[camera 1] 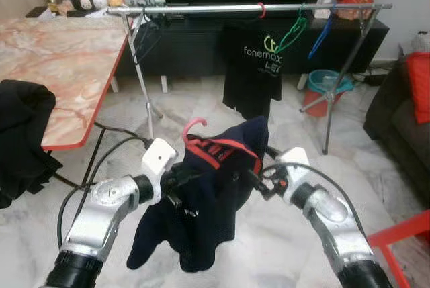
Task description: Hang hanger
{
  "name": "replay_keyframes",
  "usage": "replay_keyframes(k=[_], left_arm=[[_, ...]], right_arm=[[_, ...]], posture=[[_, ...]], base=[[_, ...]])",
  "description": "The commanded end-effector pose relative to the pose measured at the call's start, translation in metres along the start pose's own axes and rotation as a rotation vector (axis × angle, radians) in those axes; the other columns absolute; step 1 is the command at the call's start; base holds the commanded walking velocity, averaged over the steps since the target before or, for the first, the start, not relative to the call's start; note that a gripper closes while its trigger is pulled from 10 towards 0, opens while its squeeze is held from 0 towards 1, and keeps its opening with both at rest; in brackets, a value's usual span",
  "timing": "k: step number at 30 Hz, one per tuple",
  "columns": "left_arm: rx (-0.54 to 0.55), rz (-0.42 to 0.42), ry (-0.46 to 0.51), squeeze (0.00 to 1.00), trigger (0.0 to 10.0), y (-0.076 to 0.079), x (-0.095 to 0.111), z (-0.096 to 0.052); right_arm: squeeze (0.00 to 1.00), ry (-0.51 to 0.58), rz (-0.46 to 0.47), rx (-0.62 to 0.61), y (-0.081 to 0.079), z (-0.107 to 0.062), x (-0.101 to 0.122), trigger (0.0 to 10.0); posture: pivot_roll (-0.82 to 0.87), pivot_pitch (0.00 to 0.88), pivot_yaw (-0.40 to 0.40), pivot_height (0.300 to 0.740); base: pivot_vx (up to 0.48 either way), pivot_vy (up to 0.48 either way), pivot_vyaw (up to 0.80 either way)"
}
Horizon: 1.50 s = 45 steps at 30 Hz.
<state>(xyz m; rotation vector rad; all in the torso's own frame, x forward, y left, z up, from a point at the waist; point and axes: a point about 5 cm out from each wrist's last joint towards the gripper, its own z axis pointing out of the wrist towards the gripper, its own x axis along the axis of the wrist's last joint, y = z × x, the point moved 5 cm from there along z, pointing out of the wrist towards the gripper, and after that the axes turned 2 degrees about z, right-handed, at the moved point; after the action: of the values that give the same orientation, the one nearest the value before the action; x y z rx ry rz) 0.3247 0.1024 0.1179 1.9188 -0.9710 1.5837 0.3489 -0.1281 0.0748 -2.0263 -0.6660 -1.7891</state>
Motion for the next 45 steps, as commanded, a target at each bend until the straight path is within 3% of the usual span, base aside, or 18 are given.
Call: replay_keyframes(k=[1, 13, 14, 15, 16, 18, 19, 20, 26, 27, 28, 45], left_arm=[[-0.012, 0.030, 0.062, 0.00, 10.0, 0.001, 0.019, 0.000], [-0.050, 0.020, 0.078, 0.00, 10.0, 0.014, 0.019, 0.004], [-0.057, 0.020, 0.080, 0.00, 10.0, 0.015, 0.020, 0.004], [-0.058, 0.020, 0.080, 0.00, 10.0, 0.016, 0.020, 0.004], [-0.062, 0.020, 0.080, 0.00, 10.0, 0.017, 0.021, 0.004], [-0.072, 0.019, 0.082, 0.00, 10.0, 0.018, 0.021, 0.003], [-0.075, 0.019, 0.082, 0.00, 10.0, 0.019, 0.021, 0.002], [-0.077, 0.019, 0.082, 0.00, 10.0, 0.019, 0.021, 0.002], [-0.089, 0.024, 0.079, 0.00, 10.0, 0.021, 0.023, 0.001], [-0.090, 0.023, 0.079, 0.00, 10.0, 0.021, 0.023, 0.001], [-0.091, 0.023, 0.078, 0.00, 10.0, 0.021, 0.022, 0.001], [-0.105, 0.028, 0.065, 0.00, 10.0, 0.024, 0.022, -0.002]], right_arm=[[0.00, 0.003, -0.010, -0.020, 0.005, 0.001, 0.001, 10.0], [0.00, 0.001, 0.016, -0.051, 0.012, 0.008, -0.007, 10.0], [0.00, 0.002, 0.017, -0.054, 0.013, 0.009, -0.006, 7.2], [0.00, 0.003, 0.017, -0.055, 0.014, 0.009, -0.006, 7.2], [0.00, 0.007, 0.016, -0.058, 0.015, 0.010, -0.005, 2.5], [0.00, 0.017, 0.017, -0.070, 0.017, 0.011, -0.003, 2.8], [0.00, 0.021, 0.016, -0.075, 0.018, 0.012, -0.002, 7.1], [0.00, 0.023, 0.014, -0.078, 0.019, 0.012, -0.001, 10.0], [0.00, 0.044, 0.020, -0.076, 0.020, 0.016, 0.003, 10.0], [0.00, 0.043, 0.019, -0.076, 0.020, 0.017, 0.003, 8.1], [0.00, 0.047, 0.028, -0.069, 0.019, 0.017, 0.003, 0.0], [0.00, 0.036, 0.037, -0.074, 0.019, 0.014, -0.005, 0.0]], posture=[[0.17, 0.000, -0.040, 0.736], [0.17, 0.000, -0.045, 0.736], [0.17, 0.000, -0.047, 0.736], [0.17, 0.000, -0.047, 0.736], [0.17, 0.000, -0.048, 0.736], [0.17, 0.000, -0.049, 0.736], [0.17, 0.000, -0.048, 0.736], [0.17, 0.000, -0.048, 0.736], [0.17, 0.000, -0.047, 0.736], [0.17, 0.000, -0.047, 0.736], [0.17, 0.000, -0.047, 0.736], [0.18, 0.000, -0.048, 0.736]], base=[[0.000, 0.000, 0.00], [0.000, 0.000, 0.00], [0.000, 0.000, 0.00], [0.000, 0.000, 0.00], [0.000, 0.000, 0.00], [0.000, 0.000, 0.00], [0.000, 0.000, 0.00], [0.000, 0.000, 0.00], [0.000, 0.000, 0.00], [0.000, 0.000, 0.00], [0.000, 0.000, 0.00], [0.000, 0.000, 0.00]])
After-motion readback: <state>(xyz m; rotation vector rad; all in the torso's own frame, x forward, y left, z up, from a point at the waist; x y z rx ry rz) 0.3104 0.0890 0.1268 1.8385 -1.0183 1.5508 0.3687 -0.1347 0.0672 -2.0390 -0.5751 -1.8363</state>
